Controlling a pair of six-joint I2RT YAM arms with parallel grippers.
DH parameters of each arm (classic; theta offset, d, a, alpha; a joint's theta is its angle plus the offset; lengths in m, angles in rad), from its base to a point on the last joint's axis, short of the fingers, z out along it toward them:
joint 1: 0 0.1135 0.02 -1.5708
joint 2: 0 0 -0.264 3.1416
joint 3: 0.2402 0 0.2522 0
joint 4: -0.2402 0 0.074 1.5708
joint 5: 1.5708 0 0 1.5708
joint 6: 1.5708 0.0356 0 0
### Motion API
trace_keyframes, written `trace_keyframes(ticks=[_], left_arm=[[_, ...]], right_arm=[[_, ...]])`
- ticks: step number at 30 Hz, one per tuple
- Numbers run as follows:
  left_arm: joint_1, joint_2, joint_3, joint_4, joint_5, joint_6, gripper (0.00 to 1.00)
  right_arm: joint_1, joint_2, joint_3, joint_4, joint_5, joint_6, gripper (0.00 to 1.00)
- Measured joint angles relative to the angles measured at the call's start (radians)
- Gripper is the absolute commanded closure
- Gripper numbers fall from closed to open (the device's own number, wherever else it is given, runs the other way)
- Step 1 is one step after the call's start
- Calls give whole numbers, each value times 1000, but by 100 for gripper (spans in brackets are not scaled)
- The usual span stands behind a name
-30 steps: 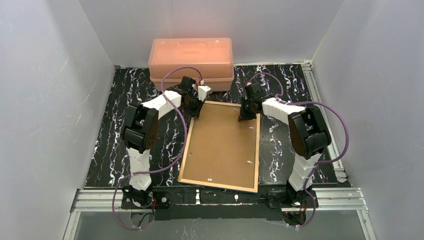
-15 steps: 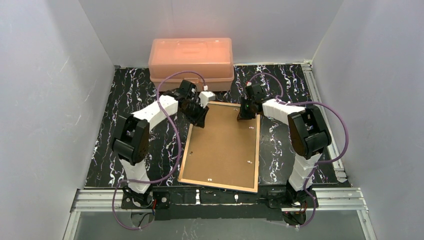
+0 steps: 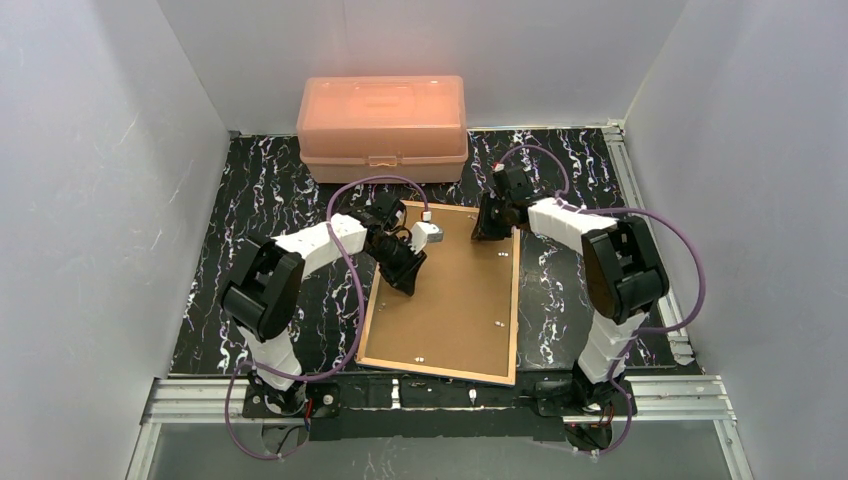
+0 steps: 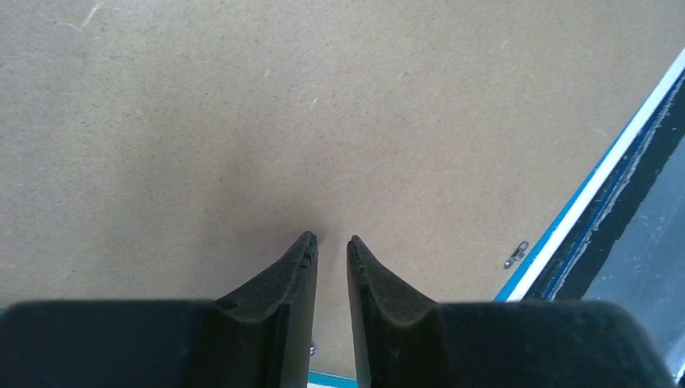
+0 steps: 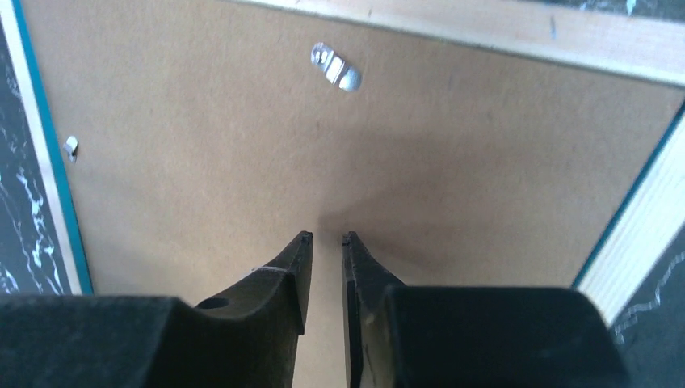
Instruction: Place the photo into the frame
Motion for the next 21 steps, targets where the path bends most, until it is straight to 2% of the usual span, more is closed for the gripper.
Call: trace_keyframes(ticks=[4, 8, 12, 21], left_arm=[[0, 0, 0, 4, -31, 12, 83], [0, 0, -1, 4, -54, 14, 83], [1, 0, -1, 1, -67, 14, 83], [31, -34, 27, -68, -81, -1, 76]], right_arm=[[5, -90, -21, -76, -7, -4, 71], [25, -270, -111, -137, 5, -5, 77], [112, -454, -242, -231, 35, 16, 82], [289, -627, -410, -431, 81, 121, 88]])
